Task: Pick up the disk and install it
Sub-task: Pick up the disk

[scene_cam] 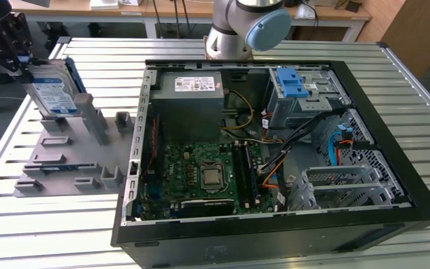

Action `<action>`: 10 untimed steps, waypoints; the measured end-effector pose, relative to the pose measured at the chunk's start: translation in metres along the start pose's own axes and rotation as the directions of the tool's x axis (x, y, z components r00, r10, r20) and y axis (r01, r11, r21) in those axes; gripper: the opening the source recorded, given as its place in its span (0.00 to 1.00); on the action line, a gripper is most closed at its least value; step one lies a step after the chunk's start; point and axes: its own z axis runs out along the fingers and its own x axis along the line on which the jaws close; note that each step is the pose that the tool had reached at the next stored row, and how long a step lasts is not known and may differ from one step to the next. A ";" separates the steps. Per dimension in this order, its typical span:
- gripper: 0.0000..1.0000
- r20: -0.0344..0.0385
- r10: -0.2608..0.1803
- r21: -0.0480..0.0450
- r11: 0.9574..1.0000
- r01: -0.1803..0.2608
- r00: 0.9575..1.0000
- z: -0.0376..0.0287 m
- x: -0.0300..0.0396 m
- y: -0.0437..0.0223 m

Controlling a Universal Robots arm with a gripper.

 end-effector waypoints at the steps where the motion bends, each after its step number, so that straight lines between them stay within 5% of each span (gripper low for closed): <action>1: 0.36 0.000 0.000 0.000 1.000 0.000 1.000 -0.0009 0.0000 0.0000; 10: 0.36 0.001 0.000 0.000 1.000 0.000 1.000 -0.0079 -0.0001 0.0000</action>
